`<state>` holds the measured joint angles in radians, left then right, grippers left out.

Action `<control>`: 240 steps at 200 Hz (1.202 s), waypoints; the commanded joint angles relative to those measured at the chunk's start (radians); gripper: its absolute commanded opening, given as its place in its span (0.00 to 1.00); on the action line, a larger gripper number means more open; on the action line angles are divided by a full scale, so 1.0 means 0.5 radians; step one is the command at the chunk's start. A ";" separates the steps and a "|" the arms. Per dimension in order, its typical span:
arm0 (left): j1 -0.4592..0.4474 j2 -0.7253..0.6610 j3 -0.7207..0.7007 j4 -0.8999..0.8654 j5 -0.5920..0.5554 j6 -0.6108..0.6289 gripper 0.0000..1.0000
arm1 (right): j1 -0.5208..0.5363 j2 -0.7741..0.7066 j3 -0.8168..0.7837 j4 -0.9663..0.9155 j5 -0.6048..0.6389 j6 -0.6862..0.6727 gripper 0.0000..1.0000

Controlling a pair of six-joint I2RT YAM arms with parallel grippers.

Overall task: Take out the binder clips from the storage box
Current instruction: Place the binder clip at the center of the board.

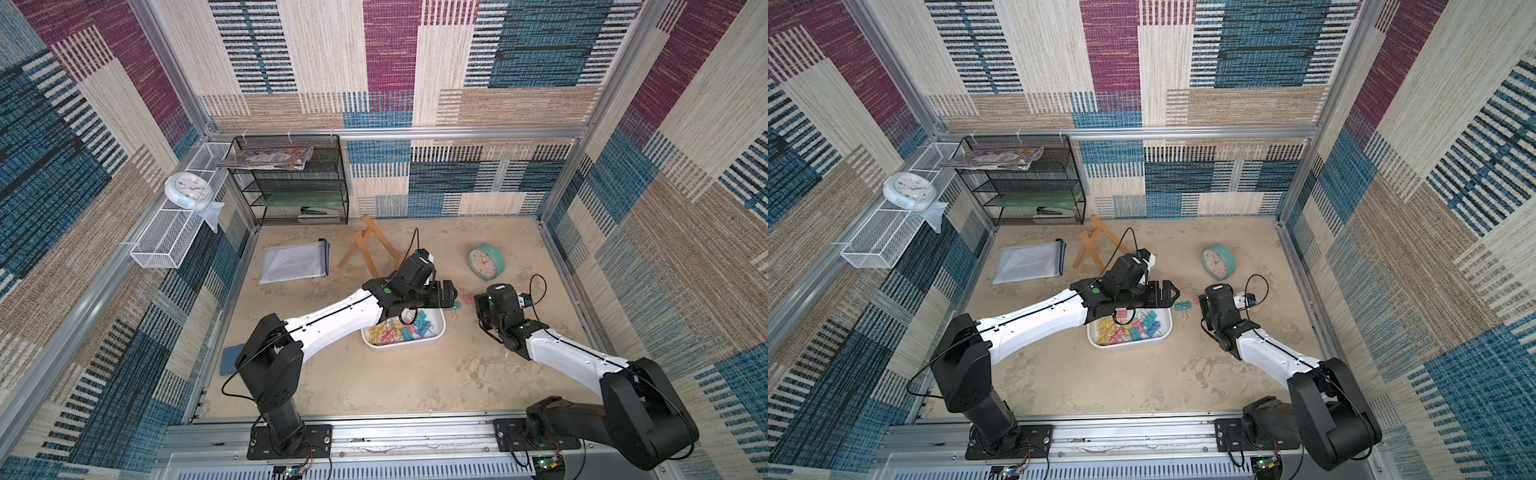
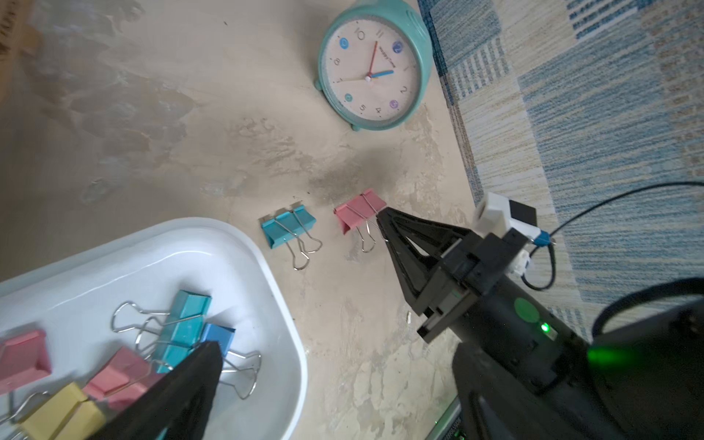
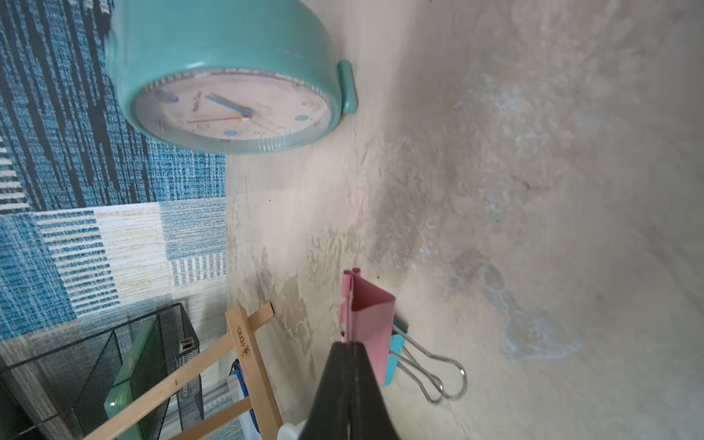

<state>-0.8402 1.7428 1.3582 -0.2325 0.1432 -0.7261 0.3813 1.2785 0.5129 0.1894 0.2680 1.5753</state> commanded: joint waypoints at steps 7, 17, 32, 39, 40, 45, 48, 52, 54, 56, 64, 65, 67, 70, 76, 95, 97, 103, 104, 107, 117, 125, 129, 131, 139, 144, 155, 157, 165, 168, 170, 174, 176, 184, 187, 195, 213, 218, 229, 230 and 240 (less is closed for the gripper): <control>-0.003 0.041 0.014 -0.025 0.009 -0.009 0.99 | -0.024 0.084 0.023 0.089 -0.044 0.046 0.00; -0.007 0.044 -0.001 -0.002 0.002 -0.037 0.99 | -0.025 0.118 0.026 0.052 -0.042 0.103 0.00; -0.010 0.057 0.006 0.015 0.029 -0.045 0.99 | -0.029 0.181 0.011 0.088 -0.040 0.164 0.00; -0.008 0.061 0.017 0.009 0.036 -0.033 0.99 | -0.029 0.207 0.021 0.063 -0.024 0.196 0.00; -0.009 0.061 0.018 0.007 0.036 -0.031 0.99 | -0.029 0.213 0.022 0.057 -0.022 0.199 0.00; -0.013 0.061 0.024 0.001 0.036 -0.025 0.99 | -0.028 0.235 0.028 0.042 -0.016 0.229 0.00; -0.013 0.061 0.028 -0.006 0.033 -0.020 0.99 | -0.031 0.246 0.029 0.044 -0.016 0.238 0.00; -0.011 0.057 0.032 -0.018 0.033 -0.012 0.99 | -0.032 0.260 0.024 0.051 -0.010 0.247 0.00; -0.011 0.057 0.032 -0.024 0.026 -0.011 0.99 | -0.032 0.266 0.022 0.051 -0.009 0.254 0.00; -0.012 0.058 0.032 -0.029 0.022 -0.010 0.99 | -0.032 0.270 0.021 0.048 -0.005 0.267 0.00; -0.012 0.050 0.020 -0.028 0.006 -0.015 0.99 | -0.032 0.297 0.013 0.090 -0.012 0.275 0.00; -0.013 0.051 0.018 -0.027 0.006 -0.016 0.99 | -0.032 0.300 0.009 0.103 -0.015 0.270 0.00; -0.013 0.049 0.016 -0.025 0.005 -0.019 0.99 | -0.032 0.305 0.006 0.131 -0.018 0.258 0.00; -0.013 0.049 0.014 -0.023 0.004 -0.020 0.99 | -0.037 0.319 0.002 0.144 -0.036 0.234 0.00; -0.013 0.052 0.016 -0.023 0.009 -0.018 0.99 | -0.045 0.343 0.005 0.232 -0.074 0.215 0.00; -0.011 0.060 0.023 -0.029 0.020 -0.015 0.99 | -0.049 0.391 0.026 0.197 -0.100 0.282 0.00; -0.013 0.058 0.023 -0.029 0.020 -0.017 0.99 | -0.050 0.393 0.026 0.191 -0.100 0.295 0.00; -0.013 0.058 0.022 -0.032 0.015 -0.018 0.99 | -0.051 0.402 0.016 0.205 -0.107 0.317 0.01; -0.012 0.058 0.021 -0.032 0.014 -0.019 0.99 | -0.051 0.403 0.015 0.212 -0.110 0.318 0.01; -0.013 0.058 0.019 -0.029 0.012 -0.021 0.99 | -0.051 0.408 0.006 0.231 -0.116 0.323 0.03; -0.013 0.061 0.014 -0.023 0.010 -0.023 0.99 | -0.051 0.413 -0.011 0.245 -0.128 0.353 0.13; -0.013 0.068 0.024 -0.036 0.014 -0.015 0.99 | -0.051 0.405 -0.009 0.218 -0.120 0.355 0.13; -0.013 0.070 0.030 -0.043 0.019 -0.012 0.99 | -0.052 0.404 -0.003 0.192 -0.119 0.357 0.13; -0.013 0.072 0.033 -0.048 0.019 -0.007 0.99 | -0.051 0.404 0.002 0.177 -0.119 0.359 0.13; -0.013 0.073 0.041 -0.064 0.020 0.001 0.99 | -0.053 0.403 0.013 0.100 -0.122 0.383 0.15; -0.013 0.071 0.048 -0.073 0.017 0.004 0.99 | -0.051 0.396 0.009 0.107 -0.122 0.370 0.17; -0.013 0.061 0.041 -0.074 0.011 0.004 0.99 | -0.051 0.360 -0.015 0.115 -0.123 0.350 0.21; -0.012 0.059 0.039 -0.070 0.011 0.003 0.99 | -0.051 0.350 -0.018 0.106 -0.120 0.350 0.22; -0.013 0.053 0.028 -0.055 0.013 -0.003 0.99 | -0.051 0.322 -0.022 0.087 -0.092 0.330 0.27; -0.013 0.054 0.029 -0.054 0.016 -0.002 0.99 | -0.052 0.316 -0.018 0.078 -0.078 0.315 0.28; -0.013 0.051 0.027 -0.054 0.019 -0.001 0.99 | -0.051 0.309 -0.015 0.067 -0.071 0.303 0.29; -0.013 0.047 0.031 -0.059 0.024 0.003 0.99 | -0.055 0.293 -0.004 0.044 -0.058 0.279 0.32; -0.013 0.046 0.032 -0.063 0.026 0.007 0.99 | -0.059 0.289 -0.003 0.040 -0.059 0.274 0.32; -0.012 0.038 0.032 -0.081 0.021 0.017 0.99 | -0.070 0.253 0.012 0.014 -0.063 0.208 0.36; -0.012 0.029 0.030 -0.086 0.016 0.022 0.99 | -0.072 0.236 0.016 0.018 -0.064 0.168 0.37; -0.013 0.005 0.011 -0.089 -0.005 0.025 0.99 | -0.078 0.191 0.033 -0.005 -0.075 0.086 0.39; -0.013 -0.047 -0.060 -0.039 -0.038 0.018 0.99 | -0.078 0.078 0.089 -0.173 -0.075 -0.038 0.45; -0.013 -0.054 -0.073 -0.031 -0.040 0.021 0.99 | -0.078 0.044 0.096 -0.207 -0.067 -0.081 0.46; -0.013 -0.070 -0.081 -0.036 -0.062 0.036 0.99 | -0.080 -0.029 0.114 -0.317 -0.033 -0.163 0.47; -0.013 -0.072 -0.081 -0.037 -0.066 0.039 0.99 | -0.081 -0.035 0.117 -0.328 -0.031 -0.170 0.47; -0.012 -0.095 -0.089 -0.047 -0.104 0.058 0.99 | -0.078 -0.105 0.127 -0.425 0.001 -0.251 0.47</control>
<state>-0.8463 1.7157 1.3220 -0.2634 0.1345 -0.7258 0.3412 1.2835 0.5613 0.1226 0.2256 1.5829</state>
